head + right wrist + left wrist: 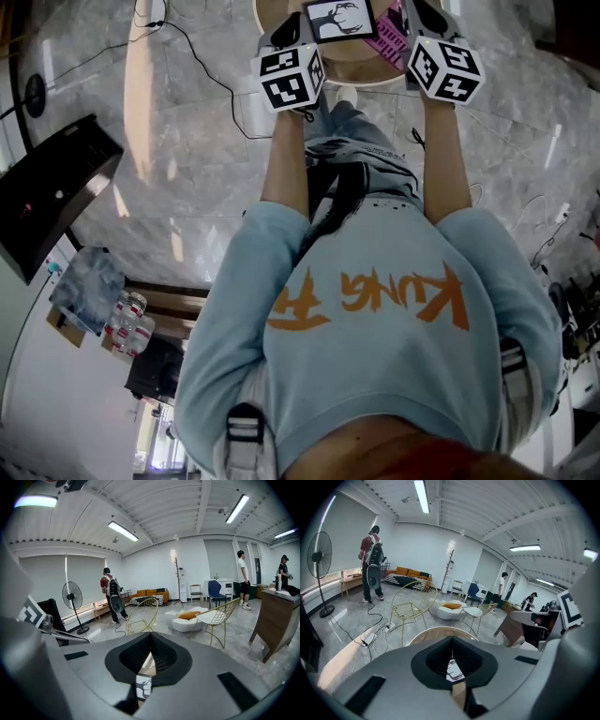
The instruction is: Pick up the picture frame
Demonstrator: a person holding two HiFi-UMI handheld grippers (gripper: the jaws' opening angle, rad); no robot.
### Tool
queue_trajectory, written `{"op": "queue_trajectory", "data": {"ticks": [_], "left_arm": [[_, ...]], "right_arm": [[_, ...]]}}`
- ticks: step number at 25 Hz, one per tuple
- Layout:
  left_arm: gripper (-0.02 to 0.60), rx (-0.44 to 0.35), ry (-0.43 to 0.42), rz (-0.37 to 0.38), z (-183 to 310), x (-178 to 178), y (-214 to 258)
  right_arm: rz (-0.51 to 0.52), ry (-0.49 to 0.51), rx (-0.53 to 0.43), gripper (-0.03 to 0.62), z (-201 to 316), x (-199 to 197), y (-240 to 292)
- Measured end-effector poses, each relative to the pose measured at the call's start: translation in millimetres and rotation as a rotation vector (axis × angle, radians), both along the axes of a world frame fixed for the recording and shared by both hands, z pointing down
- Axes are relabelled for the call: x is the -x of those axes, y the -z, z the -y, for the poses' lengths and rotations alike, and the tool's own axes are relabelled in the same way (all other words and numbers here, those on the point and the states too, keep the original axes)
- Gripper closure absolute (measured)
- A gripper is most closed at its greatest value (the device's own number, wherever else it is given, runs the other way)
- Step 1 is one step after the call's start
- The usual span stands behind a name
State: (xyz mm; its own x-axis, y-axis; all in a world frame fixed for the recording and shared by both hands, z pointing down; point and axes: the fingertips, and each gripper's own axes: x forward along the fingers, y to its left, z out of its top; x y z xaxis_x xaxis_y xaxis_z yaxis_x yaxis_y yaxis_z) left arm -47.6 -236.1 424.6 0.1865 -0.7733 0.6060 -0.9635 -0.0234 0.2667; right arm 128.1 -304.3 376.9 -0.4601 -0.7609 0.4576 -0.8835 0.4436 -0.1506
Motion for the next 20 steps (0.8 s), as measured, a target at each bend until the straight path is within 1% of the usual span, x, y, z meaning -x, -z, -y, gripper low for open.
{"op": "queue_trajectory", "data": {"ticks": [10, 14, 17, 20], "left_arm": [[0.561, 0.121, 0.0, -0.02, 3, 1, -74], [0.561, 0.185, 0.004, -0.045, 2, 2, -106], [0.561, 0.245, 0.004, -0.085, -6, 1, -133], [0.561, 0.291, -0.001, -0.096, -11, 1, -159]], "right_arm": [[-0.031, 0.006, 0.136, 0.595, -3, 6, -81], [-0.052, 0.01, 0.177, 0.595, -1, 8, -105], [-0.07, 0.012, 0.218, 0.595, -5, 11, -125], [-0.078, 0.017, 0.262, 0.595, -7, 13, -147]]}}
